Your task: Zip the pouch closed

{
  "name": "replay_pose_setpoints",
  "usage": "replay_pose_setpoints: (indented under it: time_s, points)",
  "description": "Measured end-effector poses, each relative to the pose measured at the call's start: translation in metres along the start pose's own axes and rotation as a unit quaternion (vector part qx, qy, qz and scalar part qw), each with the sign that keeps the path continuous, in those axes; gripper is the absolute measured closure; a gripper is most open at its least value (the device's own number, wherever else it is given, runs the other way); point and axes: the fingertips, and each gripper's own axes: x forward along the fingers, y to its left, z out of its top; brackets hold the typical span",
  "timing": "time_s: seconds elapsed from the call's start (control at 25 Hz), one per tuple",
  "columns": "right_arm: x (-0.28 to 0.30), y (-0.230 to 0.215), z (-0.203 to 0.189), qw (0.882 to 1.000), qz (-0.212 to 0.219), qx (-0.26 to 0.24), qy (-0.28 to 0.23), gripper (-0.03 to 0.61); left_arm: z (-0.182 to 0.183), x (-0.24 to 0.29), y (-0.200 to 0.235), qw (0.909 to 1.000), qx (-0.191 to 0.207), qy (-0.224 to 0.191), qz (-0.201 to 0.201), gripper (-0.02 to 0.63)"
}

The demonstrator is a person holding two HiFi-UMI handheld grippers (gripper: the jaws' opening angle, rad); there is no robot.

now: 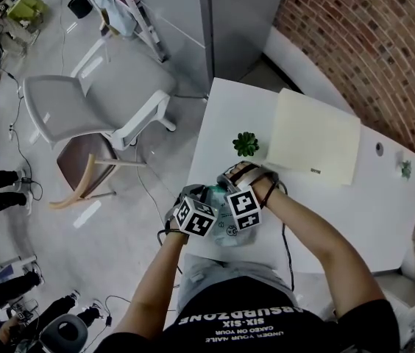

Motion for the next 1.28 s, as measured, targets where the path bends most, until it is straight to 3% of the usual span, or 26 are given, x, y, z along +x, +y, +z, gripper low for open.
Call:
replay_pose_setpoints:
  time_s: [0.16, 0.48, 1.28]
  points:
    - [0.002, -0.003, 0.000, 1.000, 0.017, 0.018, -0.001, 0.558, 0.001, 0.001, 0.001, 0.9999, -0.014, -0.005, 0.003, 0.572]
    - [0.004, -0.003, -0.002, 0.998, 0.024, 0.050, -0.019, 0.577, 0.003, 0.004, 0.003, 0.9995, -0.005, 0.022, -0.022, 0.572]
    - [-0.009, 0.004, -0.015, 0.997, 0.001, 0.075, -0.004, 0.577, 0.002, 0.004, 0.005, 0.9993, -0.020, 0.030, -0.005, 0.589]
